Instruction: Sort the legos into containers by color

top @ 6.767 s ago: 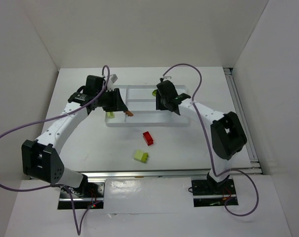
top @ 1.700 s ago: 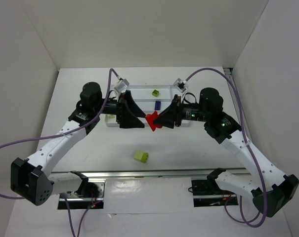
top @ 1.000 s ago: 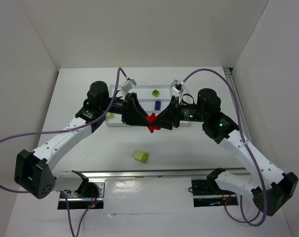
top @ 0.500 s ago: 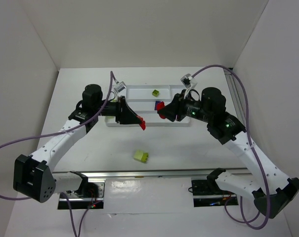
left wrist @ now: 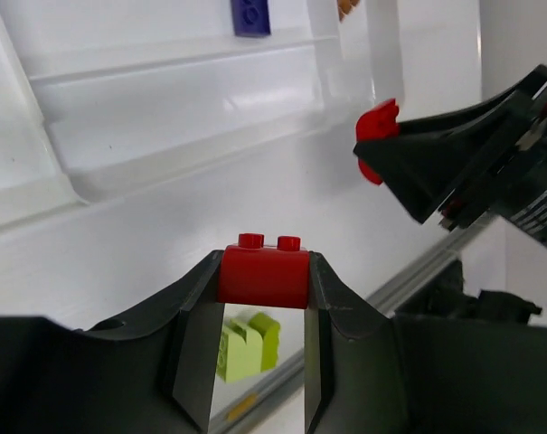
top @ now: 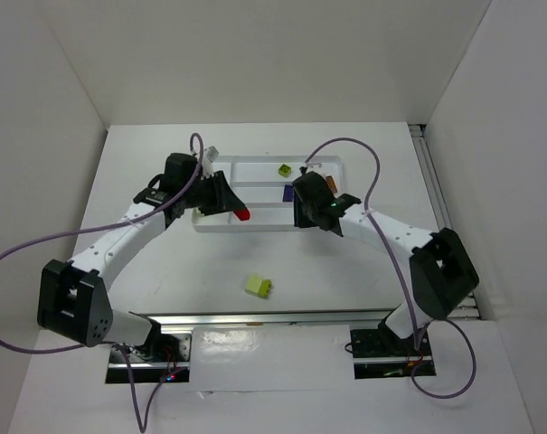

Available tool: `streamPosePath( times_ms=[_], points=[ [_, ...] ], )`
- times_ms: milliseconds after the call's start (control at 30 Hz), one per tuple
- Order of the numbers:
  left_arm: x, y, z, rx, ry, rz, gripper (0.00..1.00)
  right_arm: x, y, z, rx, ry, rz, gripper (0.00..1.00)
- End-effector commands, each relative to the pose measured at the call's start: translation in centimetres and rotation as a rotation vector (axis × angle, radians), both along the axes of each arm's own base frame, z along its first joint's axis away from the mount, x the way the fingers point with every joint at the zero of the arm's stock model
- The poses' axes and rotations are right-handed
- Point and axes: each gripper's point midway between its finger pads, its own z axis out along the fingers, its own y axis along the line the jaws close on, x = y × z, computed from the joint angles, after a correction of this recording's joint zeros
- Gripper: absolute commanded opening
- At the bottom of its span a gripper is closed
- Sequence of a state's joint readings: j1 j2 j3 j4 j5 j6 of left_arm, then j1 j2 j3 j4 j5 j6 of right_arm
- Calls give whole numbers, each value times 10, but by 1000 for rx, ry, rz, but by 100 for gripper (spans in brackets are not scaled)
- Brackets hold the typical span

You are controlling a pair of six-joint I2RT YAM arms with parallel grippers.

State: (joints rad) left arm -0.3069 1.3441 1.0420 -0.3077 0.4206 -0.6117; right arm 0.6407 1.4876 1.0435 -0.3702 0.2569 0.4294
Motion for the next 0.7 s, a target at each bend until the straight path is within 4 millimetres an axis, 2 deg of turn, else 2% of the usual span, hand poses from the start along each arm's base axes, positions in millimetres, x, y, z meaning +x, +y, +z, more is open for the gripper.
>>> streamPosePath(
  times_ms=[0, 33, 67, 100, 133, 167, 200, 267, 400, 533, 567, 633, 667],
  points=[
    [22, -4, -6, 49, -6, 80, 0, 37, 15, 23, 1, -119, -42, 27],
    [25, -7, -13, 31, 13, 88, 0, 40, 19, 19, -8, -110, -28, 27],
    [29, -9, -16, 23, 16, 94, 0, 50, 26, 25, -8, -126, -19, 27],
    [29, -12, -24, 34, 37, 99, 0, 56, 30, 23, -10, -122, -19, 27],
    [37, -13, -22, 36, 41, 114, 0, 58, 32, 4, -51, -81, -10, 27],
    [43, -16, -39, 66, 72, 121, 0, 61, 39, 5, -57, -82, 5, 27],
    [47, -18, -41, 66, 90, 127, 0, 63, 41, -7, -73, -62, 7, 28],
    [52, -18, -60, 82, 127, 142, 0, 67, 46, -8, -56, -72, 13, 28],
    [61, -25, -68, 89, 139, 148, 0, 69, 50, -28, -73, -39, 21, 29],
    [75, -26, -66, 117, 125, 175, 0, 71, 51, -32, -74, -38, 21, 36],
    [74, -24, -68, 129, 132, 183, 0, 71, 51, -32, -74, -38, 21, 39],
    [78, -30, -67, 127, 127, 174, 0, 71, 51, -32, -74, -38, 21, 60],
    [75, -29, -69, 134, 139, 174, 0, 71, 51, -32, -74, -38, 21, 64]
  ],
)
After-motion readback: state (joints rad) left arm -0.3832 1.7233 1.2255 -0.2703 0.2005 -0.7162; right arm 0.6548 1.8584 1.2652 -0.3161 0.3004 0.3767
